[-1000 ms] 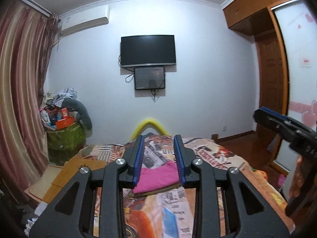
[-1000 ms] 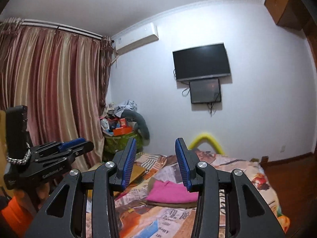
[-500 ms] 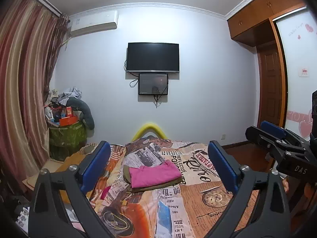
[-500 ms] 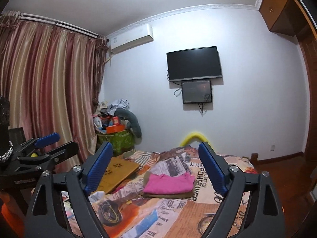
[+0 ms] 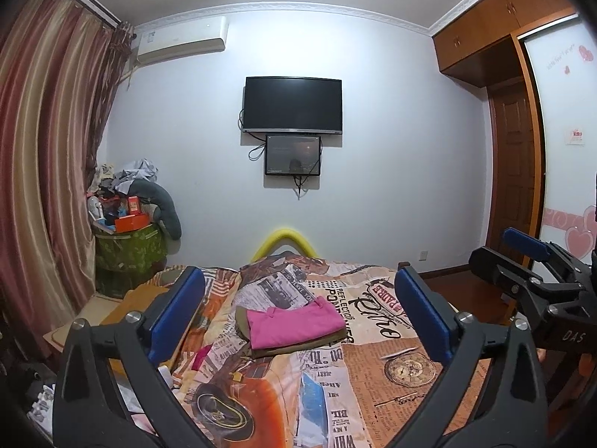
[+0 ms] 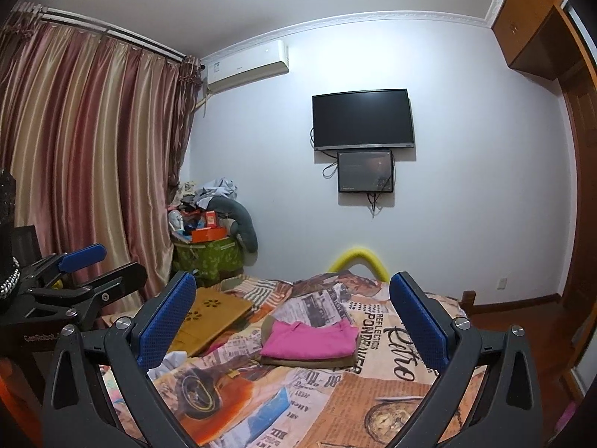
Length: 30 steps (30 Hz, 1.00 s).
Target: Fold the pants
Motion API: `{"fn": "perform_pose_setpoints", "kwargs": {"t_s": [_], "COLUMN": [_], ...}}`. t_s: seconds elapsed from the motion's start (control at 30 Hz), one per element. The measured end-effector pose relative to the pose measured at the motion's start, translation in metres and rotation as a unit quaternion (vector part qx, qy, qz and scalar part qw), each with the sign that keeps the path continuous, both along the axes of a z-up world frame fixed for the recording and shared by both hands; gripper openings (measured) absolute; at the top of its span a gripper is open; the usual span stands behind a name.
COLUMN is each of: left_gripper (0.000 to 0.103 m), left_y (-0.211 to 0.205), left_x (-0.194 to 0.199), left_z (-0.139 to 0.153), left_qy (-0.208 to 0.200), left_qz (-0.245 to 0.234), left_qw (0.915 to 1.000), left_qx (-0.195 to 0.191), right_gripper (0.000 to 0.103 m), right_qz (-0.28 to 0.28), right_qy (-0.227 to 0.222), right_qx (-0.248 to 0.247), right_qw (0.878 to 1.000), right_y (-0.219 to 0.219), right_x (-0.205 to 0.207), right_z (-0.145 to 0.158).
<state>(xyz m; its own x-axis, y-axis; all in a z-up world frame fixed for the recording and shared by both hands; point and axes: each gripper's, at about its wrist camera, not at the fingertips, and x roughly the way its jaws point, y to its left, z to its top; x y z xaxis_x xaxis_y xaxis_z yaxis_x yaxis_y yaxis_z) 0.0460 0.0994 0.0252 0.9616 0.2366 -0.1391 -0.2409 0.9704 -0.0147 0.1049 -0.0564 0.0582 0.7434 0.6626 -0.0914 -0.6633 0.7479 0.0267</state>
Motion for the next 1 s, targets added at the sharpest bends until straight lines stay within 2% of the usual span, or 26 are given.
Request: {"fn": "perform_pose_setpoints", "kwargs": {"t_s": [1.0], "left_gripper": [0.103], "left_y": [-0.0031], "left_x": [0.0041], "left_z": [-0.0051], "left_qy": [0.006], "left_qz": [0.005], "left_qw": [1.0], "left_qx": [-0.004], "right_gripper": [0.103], "right_qz": [-0.002], "right_qy": [0.012], "right_qx": [-0.006], "right_qw": [1.0], "right_y": [-0.0013], "right_x": [-0.0018], "right_z": [0.0001]}}
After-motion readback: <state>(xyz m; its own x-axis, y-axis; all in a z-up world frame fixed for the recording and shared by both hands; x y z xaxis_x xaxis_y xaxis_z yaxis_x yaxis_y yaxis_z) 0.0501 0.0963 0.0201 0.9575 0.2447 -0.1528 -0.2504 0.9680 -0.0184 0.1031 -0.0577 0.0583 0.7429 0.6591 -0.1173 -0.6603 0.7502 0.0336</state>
